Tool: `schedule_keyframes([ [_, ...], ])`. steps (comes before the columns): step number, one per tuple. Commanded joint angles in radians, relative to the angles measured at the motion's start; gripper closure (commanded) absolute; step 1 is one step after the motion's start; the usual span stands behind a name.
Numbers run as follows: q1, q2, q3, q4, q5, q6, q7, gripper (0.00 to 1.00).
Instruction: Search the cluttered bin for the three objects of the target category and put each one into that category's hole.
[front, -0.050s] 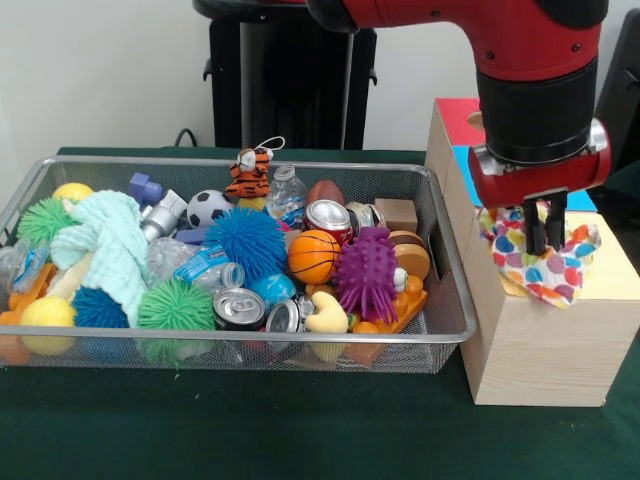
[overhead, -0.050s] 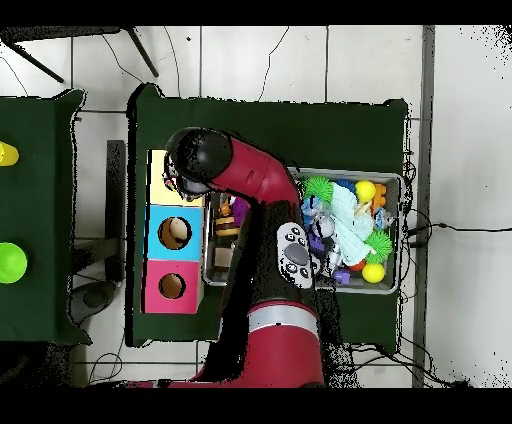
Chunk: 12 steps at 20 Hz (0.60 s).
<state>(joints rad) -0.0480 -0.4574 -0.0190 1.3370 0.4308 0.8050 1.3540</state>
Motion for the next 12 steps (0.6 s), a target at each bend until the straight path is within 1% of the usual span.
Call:
schedule_keyframes([
  [1, -0.030, 0.053, 0.099, 0.093, 0.049, 0.169, 0.254, 1.00],
  [4, -0.031, 0.067, 0.109, 0.104, 0.068, 0.145, 0.246, 1.00],
  [6, -0.031, 0.090, 0.118, 0.099, 0.069, 0.112, 0.223, 1.00],
  [8, -0.026, 0.116, 0.119, 0.087, 0.066, 0.071, 0.210, 1.00],
  [12, -0.004, 0.152, 0.097, 0.062, 0.047, -0.034, 0.209, 1.00],
])
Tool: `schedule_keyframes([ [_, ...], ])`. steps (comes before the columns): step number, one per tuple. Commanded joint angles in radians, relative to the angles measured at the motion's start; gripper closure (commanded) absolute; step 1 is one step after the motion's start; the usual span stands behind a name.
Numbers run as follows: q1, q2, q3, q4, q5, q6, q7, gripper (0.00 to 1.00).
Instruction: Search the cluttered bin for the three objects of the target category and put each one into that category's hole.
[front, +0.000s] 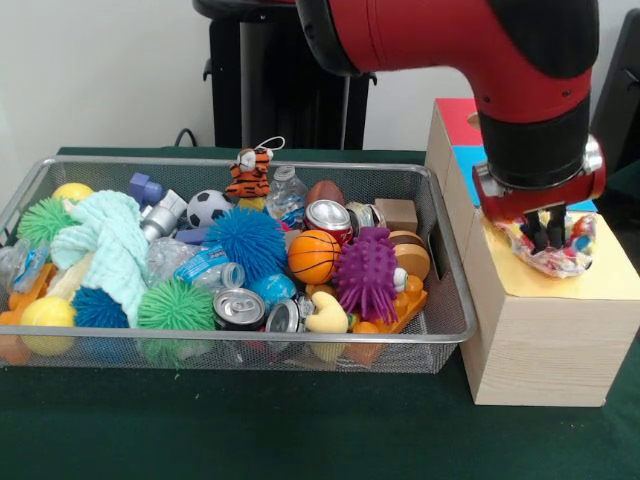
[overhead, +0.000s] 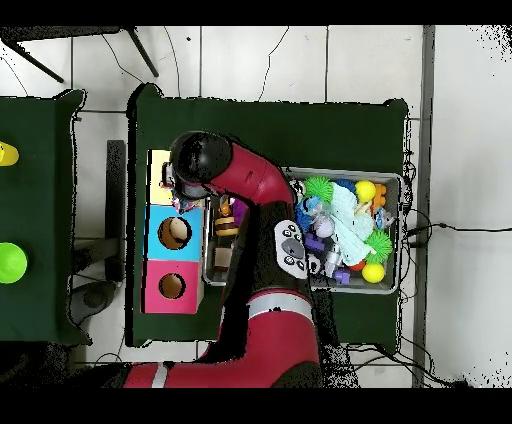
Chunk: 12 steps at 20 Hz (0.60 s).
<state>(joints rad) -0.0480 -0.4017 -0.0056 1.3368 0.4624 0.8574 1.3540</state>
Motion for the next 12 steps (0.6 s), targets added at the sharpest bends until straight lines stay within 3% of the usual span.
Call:
schedule_keyframes([
  [1, -0.002, 0.099, 0.083, 0.060, 0.009, -0.125, 0.202, 1.00],
  [7, 0.016, 0.120, 0.069, 0.011, -0.042, -0.305, 0.165, 1.00],
  [12, 0.055, 0.176, 0.017, -0.097, -0.098, -0.362, 0.133, 1.00],
])
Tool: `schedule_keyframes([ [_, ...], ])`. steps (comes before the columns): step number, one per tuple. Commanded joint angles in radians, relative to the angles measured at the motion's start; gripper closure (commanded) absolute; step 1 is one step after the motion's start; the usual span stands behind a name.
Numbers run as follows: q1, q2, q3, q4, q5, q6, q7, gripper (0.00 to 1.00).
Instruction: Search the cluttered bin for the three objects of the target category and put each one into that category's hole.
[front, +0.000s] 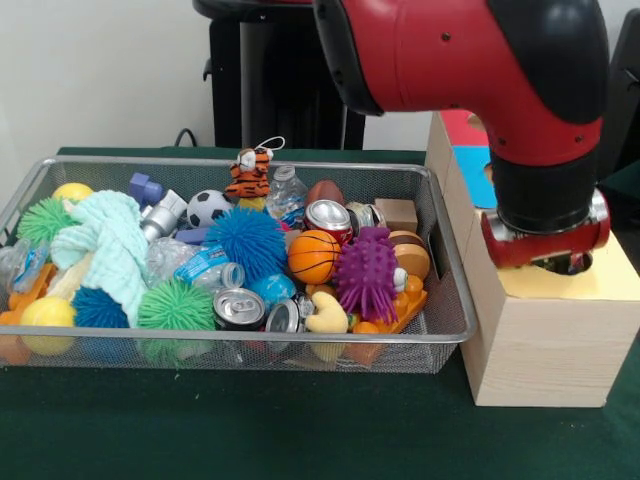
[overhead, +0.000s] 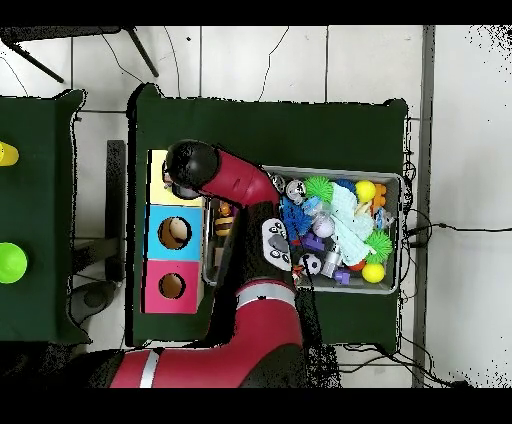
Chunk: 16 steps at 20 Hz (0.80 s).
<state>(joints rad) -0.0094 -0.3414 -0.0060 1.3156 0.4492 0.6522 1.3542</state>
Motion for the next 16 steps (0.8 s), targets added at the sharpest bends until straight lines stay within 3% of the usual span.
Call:
schedule_keyframes([
  [1, 0.018, 0.120, 0.018, -0.081, -0.085, -0.159, 0.132, 1.00],
  [8, 0.015, 0.158, 0.048, -0.094, -0.043, -0.114, 0.206, 1.00],
  [16, 0.011, 0.075, 0.012, -0.012, -0.010, 0.024, 0.291, 1.00],
])
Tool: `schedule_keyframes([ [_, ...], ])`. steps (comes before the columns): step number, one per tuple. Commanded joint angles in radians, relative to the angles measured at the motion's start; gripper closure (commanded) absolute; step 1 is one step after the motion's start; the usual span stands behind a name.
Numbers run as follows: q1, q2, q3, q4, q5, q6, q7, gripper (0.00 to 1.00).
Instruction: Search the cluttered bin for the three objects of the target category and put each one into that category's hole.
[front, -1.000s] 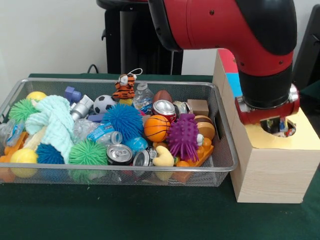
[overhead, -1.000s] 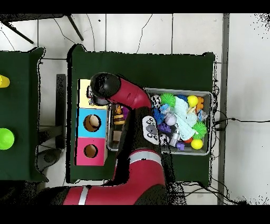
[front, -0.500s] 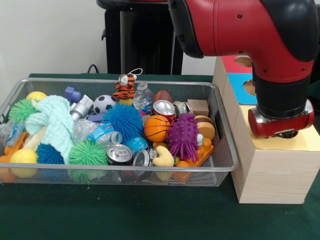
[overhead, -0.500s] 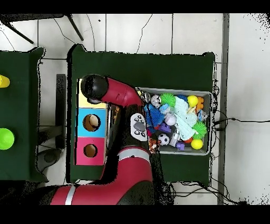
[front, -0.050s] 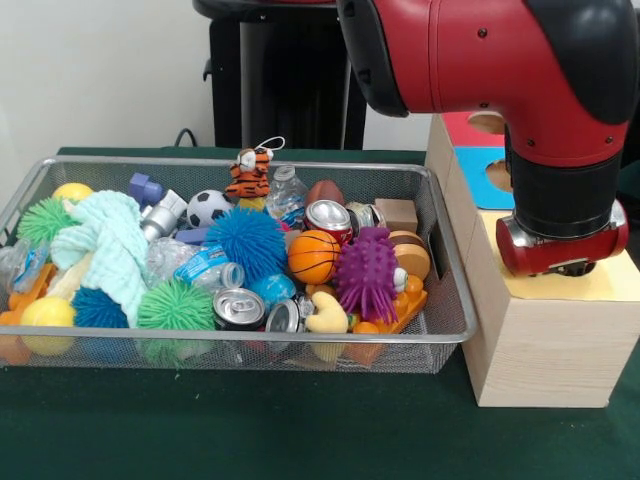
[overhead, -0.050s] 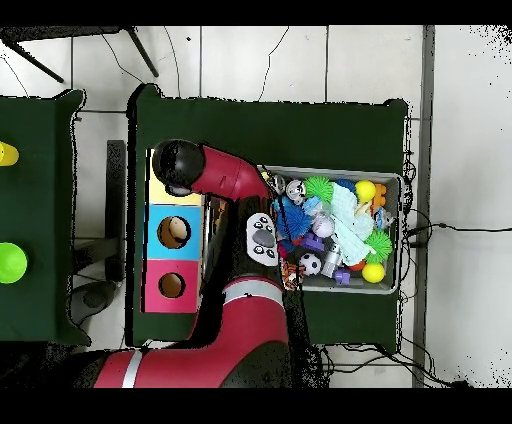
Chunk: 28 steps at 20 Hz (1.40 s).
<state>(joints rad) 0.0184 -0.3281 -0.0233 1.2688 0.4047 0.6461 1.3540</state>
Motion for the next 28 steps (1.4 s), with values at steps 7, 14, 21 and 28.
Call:
schedule_keyframes([
  [7, -0.044, -0.055, 0.020, 0.158, 0.036, 0.087, 0.269, 1.00],
  [14, -0.062, -0.121, -0.009, 0.165, 0.023, 0.133, 0.262, 1.00],
  [21, -0.080, -0.132, -0.007, 0.141, -0.008, 0.128, 0.215, 0.00],
  [28, -0.107, -0.147, 0.033, 0.132, -0.012, 0.071, 0.155, 0.00],
])
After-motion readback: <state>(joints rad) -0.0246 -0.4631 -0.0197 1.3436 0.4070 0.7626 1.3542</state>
